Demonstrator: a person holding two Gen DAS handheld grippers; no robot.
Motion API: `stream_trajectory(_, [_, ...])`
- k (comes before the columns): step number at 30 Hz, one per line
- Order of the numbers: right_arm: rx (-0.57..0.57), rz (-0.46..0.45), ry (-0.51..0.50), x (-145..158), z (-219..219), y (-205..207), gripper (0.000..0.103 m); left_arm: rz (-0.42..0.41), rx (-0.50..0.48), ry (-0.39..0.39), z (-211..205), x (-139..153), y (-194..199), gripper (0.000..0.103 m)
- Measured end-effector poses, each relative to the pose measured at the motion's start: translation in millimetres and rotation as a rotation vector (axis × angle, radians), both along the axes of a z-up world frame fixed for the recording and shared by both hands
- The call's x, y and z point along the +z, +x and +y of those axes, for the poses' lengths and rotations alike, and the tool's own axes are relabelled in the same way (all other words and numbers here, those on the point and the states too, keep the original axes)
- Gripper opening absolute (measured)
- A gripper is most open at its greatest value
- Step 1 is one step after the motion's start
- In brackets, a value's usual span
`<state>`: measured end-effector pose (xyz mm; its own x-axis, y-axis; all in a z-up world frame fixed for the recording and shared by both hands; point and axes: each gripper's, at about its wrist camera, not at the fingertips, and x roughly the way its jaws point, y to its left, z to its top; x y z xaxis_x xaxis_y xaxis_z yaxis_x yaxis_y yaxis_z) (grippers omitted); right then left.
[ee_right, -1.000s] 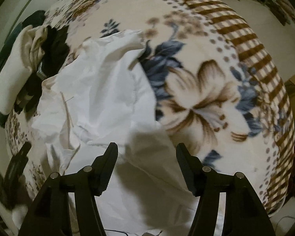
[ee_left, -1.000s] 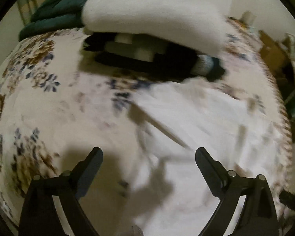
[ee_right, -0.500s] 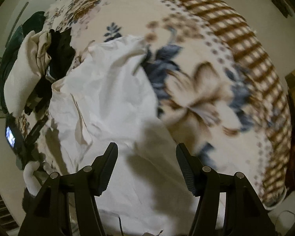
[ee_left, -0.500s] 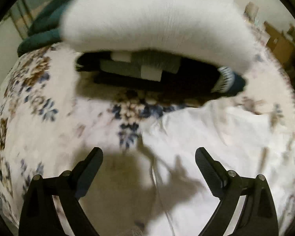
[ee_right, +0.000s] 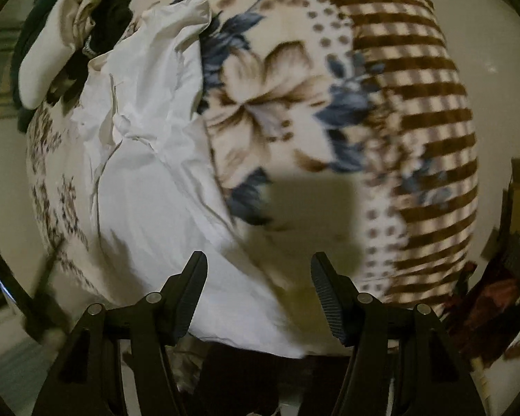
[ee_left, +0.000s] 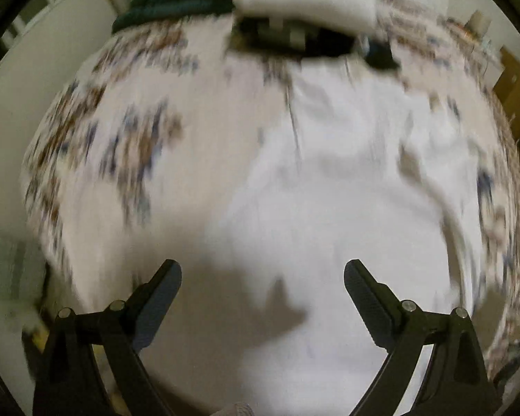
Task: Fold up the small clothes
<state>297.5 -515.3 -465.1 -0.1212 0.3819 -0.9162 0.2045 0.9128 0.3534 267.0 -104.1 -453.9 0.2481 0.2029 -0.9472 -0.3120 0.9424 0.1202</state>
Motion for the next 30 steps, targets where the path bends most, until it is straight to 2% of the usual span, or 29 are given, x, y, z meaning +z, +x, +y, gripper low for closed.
stream_trajectory(4, [0.049,-0.005,-0.019,2.2,-43.4,8.4,0.064,0.134,0.015,-0.102,-70.4,-27.7,-62.3,0.096])
stream_trajectory(7, [0.071,0.013,-0.036,-7.6,-71.2,19.3,0.064,0.204,-0.027,-0.213,-137.9,-55.3,-93.5,0.096])
stream_trajectory(11, [0.096,-0.011,-0.016,-17.5,-78.8,43.9,0.064,0.254,-0.112,-0.239,-207.1,-93.7,-101.2,0.096])
stream_trajectory(13, [0.091,-0.034,0.013,-22.2,-72.7,64.4,0.064,0.272,-0.132,-0.226,-227.4,-113.2,-96.9,0.081])
stream_trajectory(15, [0.091,-0.059,0.062,-27.9,-62.5,92.4,0.064,0.292,-0.120,-0.233,-234.7,-130.9,-89.2,0.043])
stream_trajectory(16, [0.093,-0.071,0.081,-30.7,-57.3,104.1,0.064,0.300,-0.112,-0.234,-234.9,-137.5,-84.6,0.034])
stream_trajectory(17, [0.096,-0.082,0.102,-34.3,-49.5,117.8,0.064,0.302,-0.103,-0.231,-233.0,-142.1,-79.5,0.020])
stream_trajectory(18, [0.102,-0.088,0.124,-38.6,-40.5,131.6,0.064,0.292,-0.094,-0.224,-229.0,-143.5,-75.7,0.010])
stream_trajectory(21, [0.113,-0.095,0.191,-55.1,-9.6,173.2,0.064,0.222,-0.067,-0.200,-213.3,-134.7,-68.1,0.003])
stream_trajectory(25, [0.080,-0.090,0.221,-80.6,22.3,220.5,0.064,0.167,-0.052,-0.169,-194.6,-118.5,-64.4,0.002])
stream_trajectory(29, [0.018,-0.081,0.260,-95.8,38.6,246.0,0.064,0.136,-0.025,-0.163,-178.1,-99.0,-65.9,0.002])
stream_trajectory(30, [0.007,-0.094,0.263,-95.3,42.1,249.7,0.060,0.134,-0.019,-0.167,-173.9,-95.4,-65.1,0.002])
